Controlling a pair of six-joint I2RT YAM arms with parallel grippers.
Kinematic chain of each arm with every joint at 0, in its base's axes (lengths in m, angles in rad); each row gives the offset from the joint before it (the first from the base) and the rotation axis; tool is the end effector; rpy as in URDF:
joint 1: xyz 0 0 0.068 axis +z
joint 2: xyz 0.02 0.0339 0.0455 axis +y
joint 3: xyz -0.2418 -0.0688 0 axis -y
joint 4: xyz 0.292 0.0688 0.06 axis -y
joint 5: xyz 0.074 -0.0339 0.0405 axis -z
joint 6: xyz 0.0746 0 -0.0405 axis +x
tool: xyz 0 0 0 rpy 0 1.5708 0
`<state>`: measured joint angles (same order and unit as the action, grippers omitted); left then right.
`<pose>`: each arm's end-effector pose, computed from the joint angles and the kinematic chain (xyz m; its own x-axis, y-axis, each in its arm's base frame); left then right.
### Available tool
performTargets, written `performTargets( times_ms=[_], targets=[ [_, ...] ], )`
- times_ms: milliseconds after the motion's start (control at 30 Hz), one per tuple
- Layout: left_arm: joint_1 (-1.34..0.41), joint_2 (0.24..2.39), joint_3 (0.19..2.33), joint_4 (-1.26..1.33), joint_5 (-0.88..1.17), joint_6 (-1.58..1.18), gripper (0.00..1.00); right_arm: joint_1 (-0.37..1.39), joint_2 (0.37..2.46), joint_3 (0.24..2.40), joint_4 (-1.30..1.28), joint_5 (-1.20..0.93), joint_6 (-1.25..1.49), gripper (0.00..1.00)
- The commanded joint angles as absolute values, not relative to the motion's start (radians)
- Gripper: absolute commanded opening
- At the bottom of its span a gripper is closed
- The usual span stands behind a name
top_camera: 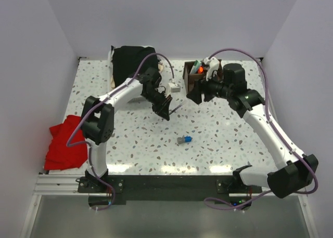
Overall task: Sort the stationery into containers
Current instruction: Close the pen cap on the pen.
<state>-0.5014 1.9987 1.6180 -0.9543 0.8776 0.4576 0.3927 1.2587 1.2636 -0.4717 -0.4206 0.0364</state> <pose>0.3601 -0.2628 0.1624 -0.5596 0.6287 -0.5400 0.7936 0.2187 -0.5678 0.3250 0.1676 0.3411 -0.4405 -0.1465 -0.8857 -0.6706 0.7096 0.2161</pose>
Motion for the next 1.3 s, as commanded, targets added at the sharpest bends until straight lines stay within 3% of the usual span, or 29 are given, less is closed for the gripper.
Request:
performTargets(
  times_ms=[0,400,667,1000,1233,1267],
  targets=[
    [-0.491,1.904,1.689,-0.772,0.818,0.283,0.00,0.318,1.308,1.255,-0.280,-0.538,0.391,0.71],
    [-0.468,1.878,1.715,-0.459,0.903,-0.141,0.00,0.242,1.442,1.275,-0.065,-0.529,0.621,0.70],
    [-0.468,1.884,1.680,-0.385,0.966,-0.201,0.00,0.239,1.456,1.256,-0.003,-0.538,0.650,0.64],
    [-0.471,1.899,1.657,-0.333,1.026,-0.244,0.00,0.242,1.493,1.281,0.052,-0.529,0.672,0.63],
    [-0.476,1.896,1.649,-0.318,1.039,-0.244,0.00,0.252,1.529,1.308,0.080,-0.543,0.678,0.56],
    [-0.476,1.894,1.649,-0.316,1.039,-0.242,0.00,0.256,1.537,1.312,0.084,-0.551,0.678,0.52]
  ],
)
